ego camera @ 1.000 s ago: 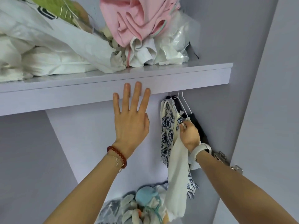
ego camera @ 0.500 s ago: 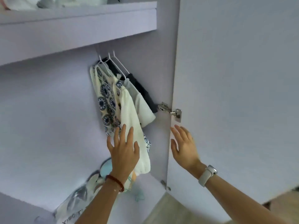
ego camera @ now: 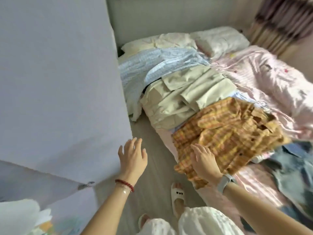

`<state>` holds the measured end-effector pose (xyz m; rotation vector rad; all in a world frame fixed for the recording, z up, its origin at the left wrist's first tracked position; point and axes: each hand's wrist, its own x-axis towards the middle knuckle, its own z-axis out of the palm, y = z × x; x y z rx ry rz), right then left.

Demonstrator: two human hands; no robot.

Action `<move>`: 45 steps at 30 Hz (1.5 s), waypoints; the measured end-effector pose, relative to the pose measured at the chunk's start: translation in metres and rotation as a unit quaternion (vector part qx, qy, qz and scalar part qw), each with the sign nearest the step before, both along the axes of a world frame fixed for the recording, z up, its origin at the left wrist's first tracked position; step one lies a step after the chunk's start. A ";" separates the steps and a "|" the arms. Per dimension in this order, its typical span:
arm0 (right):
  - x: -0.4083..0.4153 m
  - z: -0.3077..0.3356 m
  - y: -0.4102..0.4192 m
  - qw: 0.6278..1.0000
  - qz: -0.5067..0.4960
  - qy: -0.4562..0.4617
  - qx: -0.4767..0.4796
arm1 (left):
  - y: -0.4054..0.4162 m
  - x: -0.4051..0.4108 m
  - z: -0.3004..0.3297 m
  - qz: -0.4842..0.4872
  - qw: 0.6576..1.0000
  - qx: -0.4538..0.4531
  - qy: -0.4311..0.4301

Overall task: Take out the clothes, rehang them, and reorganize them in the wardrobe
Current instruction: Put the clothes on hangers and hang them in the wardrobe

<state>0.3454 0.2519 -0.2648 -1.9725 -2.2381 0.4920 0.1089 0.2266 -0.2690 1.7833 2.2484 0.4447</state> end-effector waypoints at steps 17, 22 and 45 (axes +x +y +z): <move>0.394 -0.048 -0.098 0.880 -0.465 0.085 -0.039 | 0.087 0.420 -0.009 -0.435 0.896 -0.086 0.004; 0.539 -0.076 -0.082 0.840 -0.527 0.118 -0.052 | 0.111 0.573 -0.035 -0.482 0.868 -0.115 0.026; 0.792 -0.227 -0.037 0.823 -0.567 -0.042 -0.008 | 0.257 0.881 -0.211 -0.481 0.835 -0.216 0.156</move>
